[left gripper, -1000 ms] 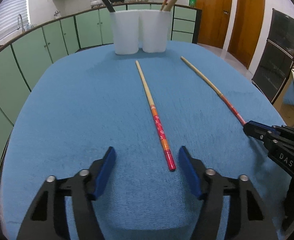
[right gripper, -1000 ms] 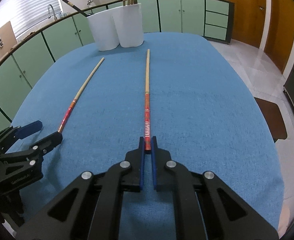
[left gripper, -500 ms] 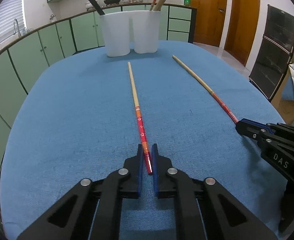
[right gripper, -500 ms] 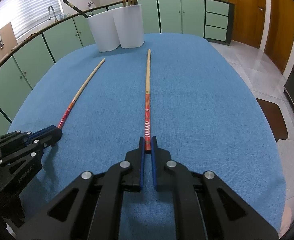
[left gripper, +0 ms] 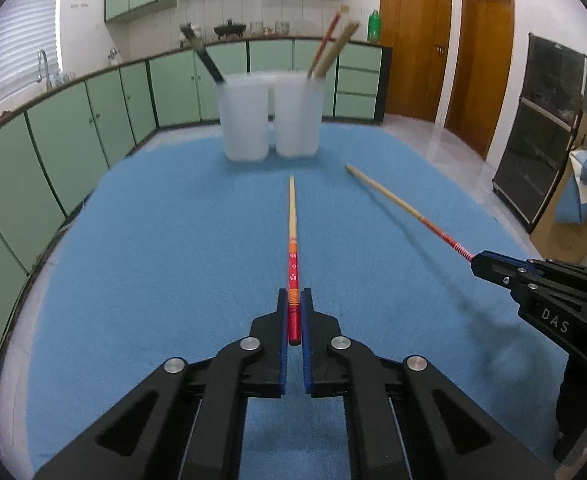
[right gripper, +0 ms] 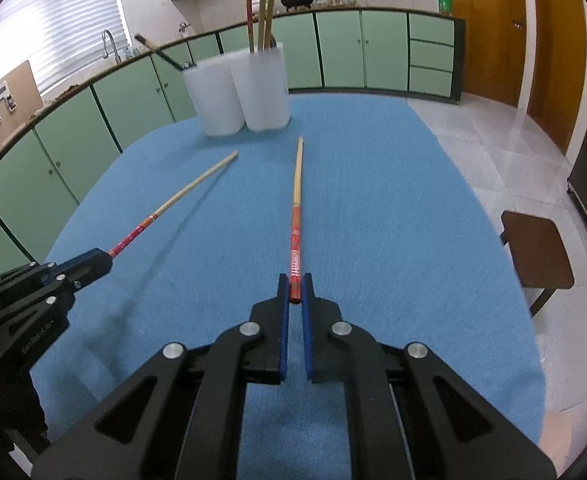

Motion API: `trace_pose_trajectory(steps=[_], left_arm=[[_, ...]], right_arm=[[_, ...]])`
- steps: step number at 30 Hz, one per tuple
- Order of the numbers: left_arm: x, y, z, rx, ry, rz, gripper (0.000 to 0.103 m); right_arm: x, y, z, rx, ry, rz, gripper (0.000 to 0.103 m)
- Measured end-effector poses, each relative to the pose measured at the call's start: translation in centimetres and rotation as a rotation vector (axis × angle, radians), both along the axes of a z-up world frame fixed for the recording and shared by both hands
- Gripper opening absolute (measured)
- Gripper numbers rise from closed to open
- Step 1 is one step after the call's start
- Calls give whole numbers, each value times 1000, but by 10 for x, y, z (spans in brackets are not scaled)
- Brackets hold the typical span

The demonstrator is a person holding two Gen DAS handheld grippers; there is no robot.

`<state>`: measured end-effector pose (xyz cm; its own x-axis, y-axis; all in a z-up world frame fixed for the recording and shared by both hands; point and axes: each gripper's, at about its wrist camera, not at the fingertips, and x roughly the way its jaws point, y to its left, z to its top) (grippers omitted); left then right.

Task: Organize utensils
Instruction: 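Carry both chopsticks to the white holder and release them inside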

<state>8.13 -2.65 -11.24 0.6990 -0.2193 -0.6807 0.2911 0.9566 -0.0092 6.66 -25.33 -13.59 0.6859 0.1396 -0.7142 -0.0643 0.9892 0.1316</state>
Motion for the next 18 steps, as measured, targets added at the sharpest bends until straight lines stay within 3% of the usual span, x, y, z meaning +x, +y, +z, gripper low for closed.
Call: trace_pose_trajectory(steps=[11, 18], left_arm=[[5, 8, 72, -56, -173, -8, 6], [18, 16, 103, -96, -223, -31, 6]], right_arm=[[-3, -6, 62, 5, -121, 10, 5], [11, -9, 103, 18, -194, 42, 5]])
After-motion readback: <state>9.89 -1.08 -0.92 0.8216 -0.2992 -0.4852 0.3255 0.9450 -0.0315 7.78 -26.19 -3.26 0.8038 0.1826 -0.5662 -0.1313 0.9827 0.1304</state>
